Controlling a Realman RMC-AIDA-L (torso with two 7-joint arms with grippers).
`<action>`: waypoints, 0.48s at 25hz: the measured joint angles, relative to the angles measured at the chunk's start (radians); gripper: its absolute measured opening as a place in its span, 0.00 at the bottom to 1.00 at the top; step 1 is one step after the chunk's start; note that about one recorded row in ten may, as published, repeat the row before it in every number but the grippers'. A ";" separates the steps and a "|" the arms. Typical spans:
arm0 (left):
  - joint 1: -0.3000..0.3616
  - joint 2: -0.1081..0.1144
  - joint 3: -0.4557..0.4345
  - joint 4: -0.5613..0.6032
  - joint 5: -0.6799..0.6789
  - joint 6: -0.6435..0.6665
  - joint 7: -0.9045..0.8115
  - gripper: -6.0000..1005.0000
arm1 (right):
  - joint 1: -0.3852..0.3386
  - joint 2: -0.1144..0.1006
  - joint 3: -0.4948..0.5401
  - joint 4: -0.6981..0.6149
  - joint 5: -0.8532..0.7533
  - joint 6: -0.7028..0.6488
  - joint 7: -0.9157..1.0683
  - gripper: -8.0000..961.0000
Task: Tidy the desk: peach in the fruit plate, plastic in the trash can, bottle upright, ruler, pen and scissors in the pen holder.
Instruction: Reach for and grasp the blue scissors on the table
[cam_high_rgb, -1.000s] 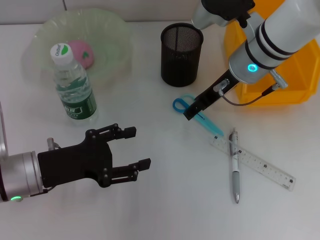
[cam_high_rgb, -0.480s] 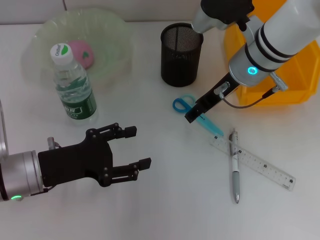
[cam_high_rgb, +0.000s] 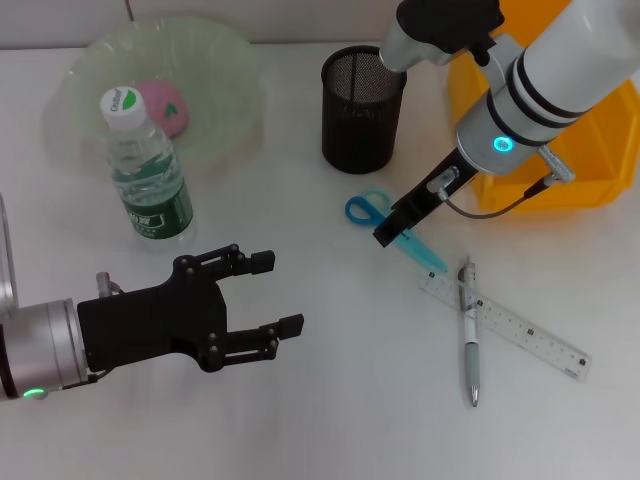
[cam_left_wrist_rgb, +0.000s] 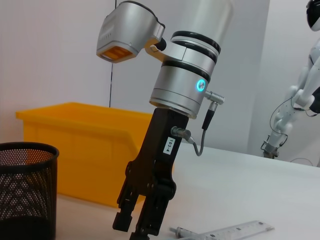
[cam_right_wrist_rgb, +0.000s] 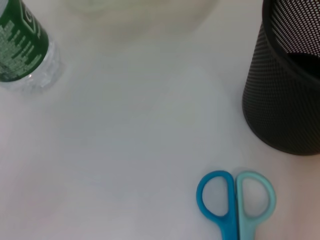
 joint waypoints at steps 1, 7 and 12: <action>0.000 0.000 0.000 0.000 0.000 0.000 0.000 0.79 | 0.000 0.000 0.000 0.000 0.000 0.001 0.000 0.75; 0.000 0.000 0.000 0.000 0.000 0.001 -0.001 0.79 | 0.000 0.000 -0.001 0.000 0.000 0.008 0.003 0.64; 0.000 0.000 0.001 0.000 0.000 0.001 -0.001 0.79 | -0.001 0.000 -0.001 0.000 0.000 0.009 0.004 0.56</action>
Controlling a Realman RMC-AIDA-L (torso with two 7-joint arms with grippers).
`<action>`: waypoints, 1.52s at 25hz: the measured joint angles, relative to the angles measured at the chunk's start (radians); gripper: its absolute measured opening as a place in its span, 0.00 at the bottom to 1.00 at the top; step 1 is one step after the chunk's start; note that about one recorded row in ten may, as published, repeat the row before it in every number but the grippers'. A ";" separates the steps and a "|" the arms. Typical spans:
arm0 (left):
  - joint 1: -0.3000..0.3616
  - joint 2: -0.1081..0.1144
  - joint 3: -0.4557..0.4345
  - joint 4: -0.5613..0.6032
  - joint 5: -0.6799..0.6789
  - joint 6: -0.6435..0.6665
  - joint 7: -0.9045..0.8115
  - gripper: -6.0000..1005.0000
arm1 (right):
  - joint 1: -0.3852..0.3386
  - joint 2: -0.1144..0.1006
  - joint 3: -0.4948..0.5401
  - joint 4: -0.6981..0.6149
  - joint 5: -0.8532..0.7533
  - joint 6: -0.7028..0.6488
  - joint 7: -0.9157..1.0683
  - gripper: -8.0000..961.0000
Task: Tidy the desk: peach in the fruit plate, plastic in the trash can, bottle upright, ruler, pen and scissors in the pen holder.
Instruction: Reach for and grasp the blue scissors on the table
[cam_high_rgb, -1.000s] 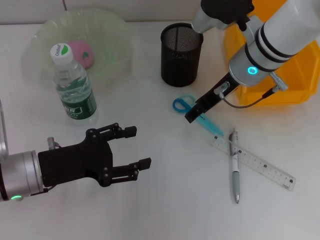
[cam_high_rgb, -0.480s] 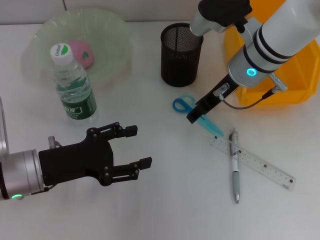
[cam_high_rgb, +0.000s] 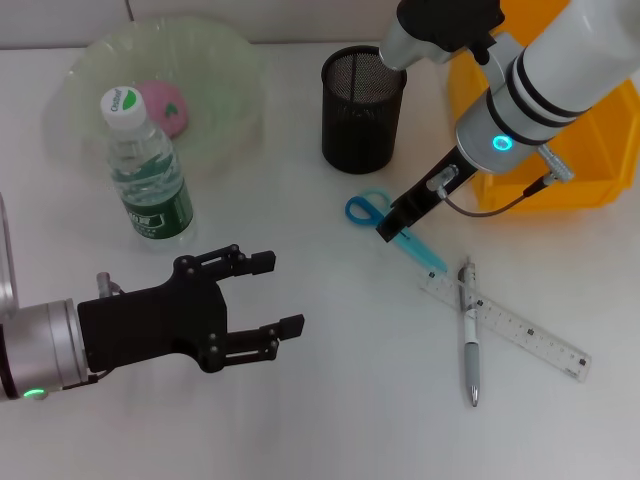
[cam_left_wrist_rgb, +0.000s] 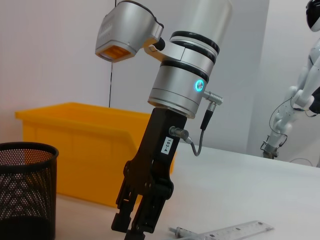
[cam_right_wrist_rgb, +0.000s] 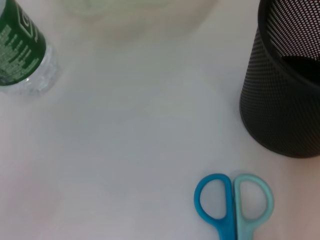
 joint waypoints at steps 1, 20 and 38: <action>0.000 0.000 0.001 0.000 0.000 0.000 0.000 0.79 | -0.001 0.000 0.000 0.000 0.000 0.000 0.000 0.56; 0.000 -0.002 0.005 0.000 0.000 -0.003 0.002 0.79 | 0.010 0.001 0.000 0.040 0.000 0.026 0.001 0.48; 0.000 -0.002 0.005 0.000 0.000 -0.002 0.004 0.79 | 0.016 0.001 -0.024 0.048 0.000 0.029 0.001 0.45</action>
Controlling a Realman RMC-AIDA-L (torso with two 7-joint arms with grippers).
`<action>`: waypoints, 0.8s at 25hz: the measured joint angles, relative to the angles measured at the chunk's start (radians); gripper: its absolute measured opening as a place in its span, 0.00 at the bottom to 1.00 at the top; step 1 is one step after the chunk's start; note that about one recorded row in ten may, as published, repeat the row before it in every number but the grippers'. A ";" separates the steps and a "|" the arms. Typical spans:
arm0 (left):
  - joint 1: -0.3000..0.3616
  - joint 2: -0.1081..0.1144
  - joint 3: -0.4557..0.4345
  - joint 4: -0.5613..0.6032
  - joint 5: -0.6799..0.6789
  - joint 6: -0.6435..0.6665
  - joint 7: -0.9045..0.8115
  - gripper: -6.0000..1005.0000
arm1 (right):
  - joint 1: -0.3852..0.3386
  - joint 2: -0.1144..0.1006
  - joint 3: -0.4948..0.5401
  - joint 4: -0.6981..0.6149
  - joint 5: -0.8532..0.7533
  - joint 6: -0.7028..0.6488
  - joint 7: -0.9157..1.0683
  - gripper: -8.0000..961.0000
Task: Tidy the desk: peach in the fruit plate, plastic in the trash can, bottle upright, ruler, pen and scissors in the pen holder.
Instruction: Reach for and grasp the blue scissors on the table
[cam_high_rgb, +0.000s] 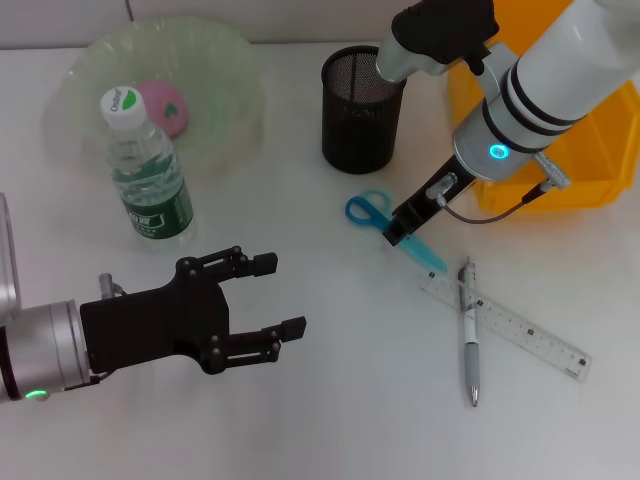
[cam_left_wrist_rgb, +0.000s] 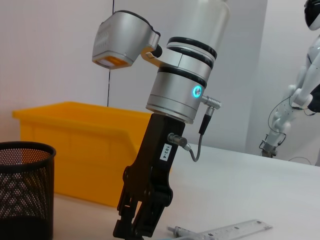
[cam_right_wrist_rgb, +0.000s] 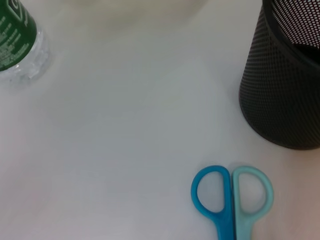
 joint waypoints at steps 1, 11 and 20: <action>0.000 0.000 0.000 0.000 0.000 0.000 0.000 0.79 | 0.000 0.000 0.000 0.001 0.000 0.002 0.000 0.44; -0.001 0.000 0.000 0.000 -0.003 0.000 0.000 0.79 | 0.000 0.001 0.000 0.009 0.000 0.011 0.000 0.40; -0.002 0.000 0.000 0.000 -0.002 0.000 0.000 0.79 | 0.004 0.001 0.000 0.028 0.000 0.012 -0.003 0.37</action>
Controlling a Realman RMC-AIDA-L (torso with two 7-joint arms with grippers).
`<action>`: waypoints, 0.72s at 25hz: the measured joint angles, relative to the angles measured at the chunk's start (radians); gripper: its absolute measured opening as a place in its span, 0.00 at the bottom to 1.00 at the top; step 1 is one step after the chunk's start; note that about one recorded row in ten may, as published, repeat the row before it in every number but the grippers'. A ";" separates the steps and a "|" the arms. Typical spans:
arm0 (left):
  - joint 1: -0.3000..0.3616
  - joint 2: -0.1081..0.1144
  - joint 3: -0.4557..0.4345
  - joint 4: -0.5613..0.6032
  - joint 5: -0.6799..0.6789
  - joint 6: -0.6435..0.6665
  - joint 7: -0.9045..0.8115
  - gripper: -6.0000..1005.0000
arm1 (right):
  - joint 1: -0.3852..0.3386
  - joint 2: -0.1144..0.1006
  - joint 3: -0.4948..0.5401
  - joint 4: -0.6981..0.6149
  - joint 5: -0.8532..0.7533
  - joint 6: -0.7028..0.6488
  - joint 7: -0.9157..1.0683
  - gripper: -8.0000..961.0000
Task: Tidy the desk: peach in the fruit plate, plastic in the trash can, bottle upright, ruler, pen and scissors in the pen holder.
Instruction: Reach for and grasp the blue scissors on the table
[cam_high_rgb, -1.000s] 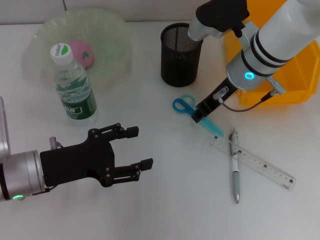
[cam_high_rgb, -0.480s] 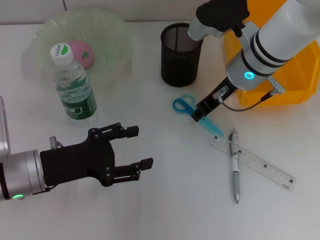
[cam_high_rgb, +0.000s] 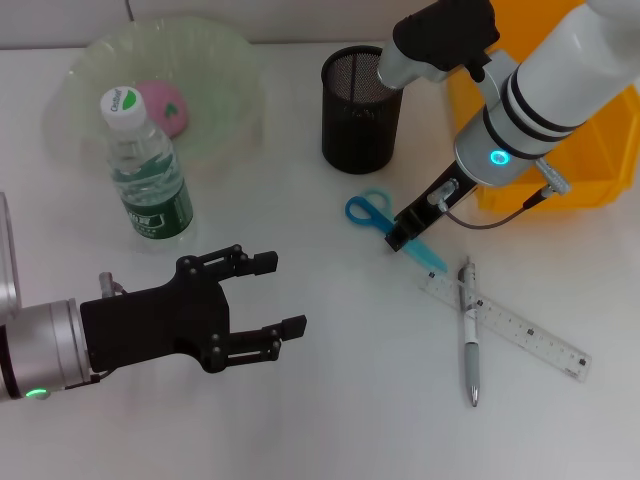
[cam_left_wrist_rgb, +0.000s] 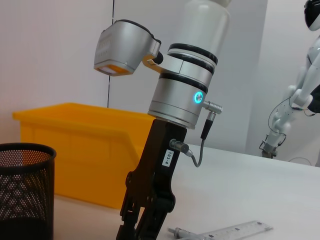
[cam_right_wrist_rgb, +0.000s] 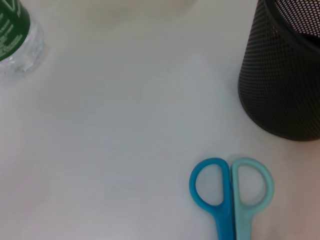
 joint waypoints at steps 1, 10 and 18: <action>0.000 0.000 0.000 0.000 0.000 0.000 0.000 0.79 | 0.000 0.000 0.000 0.000 0.000 0.000 -0.001 0.37; 0.000 0.000 0.000 0.000 0.001 0.000 0.000 0.79 | 0.000 0.000 0.000 0.001 0.000 0.001 -0.004 0.33; 0.000 0.000 0.000 0.000 0.001 -0.001 0.000 0.79 | -0.002 0.000 0.000 0.001 0.002 0.002 -0.007 0.31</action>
